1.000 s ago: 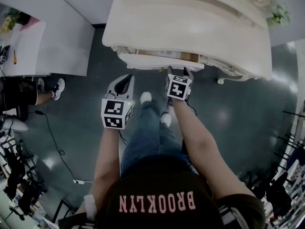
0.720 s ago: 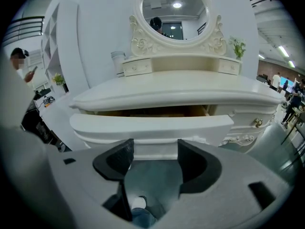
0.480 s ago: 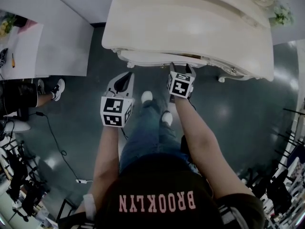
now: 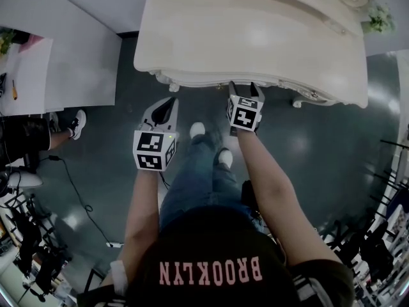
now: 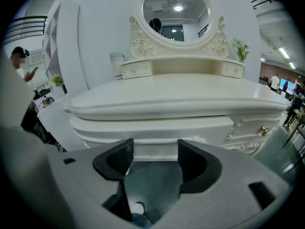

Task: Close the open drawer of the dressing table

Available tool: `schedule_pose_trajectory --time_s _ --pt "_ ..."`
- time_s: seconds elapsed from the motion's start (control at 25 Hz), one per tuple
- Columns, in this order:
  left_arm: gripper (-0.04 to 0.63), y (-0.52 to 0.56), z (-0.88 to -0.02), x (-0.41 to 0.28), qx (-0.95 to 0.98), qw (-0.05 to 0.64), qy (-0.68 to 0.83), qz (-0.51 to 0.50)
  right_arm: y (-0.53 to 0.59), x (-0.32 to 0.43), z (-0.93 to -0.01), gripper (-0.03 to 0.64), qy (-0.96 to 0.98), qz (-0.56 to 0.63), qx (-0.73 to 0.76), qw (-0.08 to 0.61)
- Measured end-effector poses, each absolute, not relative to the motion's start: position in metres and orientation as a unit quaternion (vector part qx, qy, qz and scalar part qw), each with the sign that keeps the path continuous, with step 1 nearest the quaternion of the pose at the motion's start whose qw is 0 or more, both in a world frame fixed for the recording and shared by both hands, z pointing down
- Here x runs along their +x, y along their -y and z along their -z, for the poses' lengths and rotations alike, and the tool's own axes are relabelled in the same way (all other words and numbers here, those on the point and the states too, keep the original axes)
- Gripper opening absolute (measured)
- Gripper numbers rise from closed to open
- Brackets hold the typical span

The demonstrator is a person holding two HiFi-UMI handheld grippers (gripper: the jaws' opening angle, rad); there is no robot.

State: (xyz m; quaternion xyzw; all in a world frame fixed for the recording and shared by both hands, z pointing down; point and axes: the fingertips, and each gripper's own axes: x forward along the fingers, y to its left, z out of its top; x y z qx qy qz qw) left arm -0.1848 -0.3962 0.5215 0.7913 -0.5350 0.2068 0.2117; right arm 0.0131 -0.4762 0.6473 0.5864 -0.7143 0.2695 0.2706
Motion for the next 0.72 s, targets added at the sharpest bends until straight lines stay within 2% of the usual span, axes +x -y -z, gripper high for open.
schedule_pose_trajectory --time_s 0.72 --pt "0.005 0.434 -0.527 -0.194 0.819 0.202 0.488 -0.225 0.506 0.009 -0.648 0.256 0.712 -0.269 0.597 0.255"
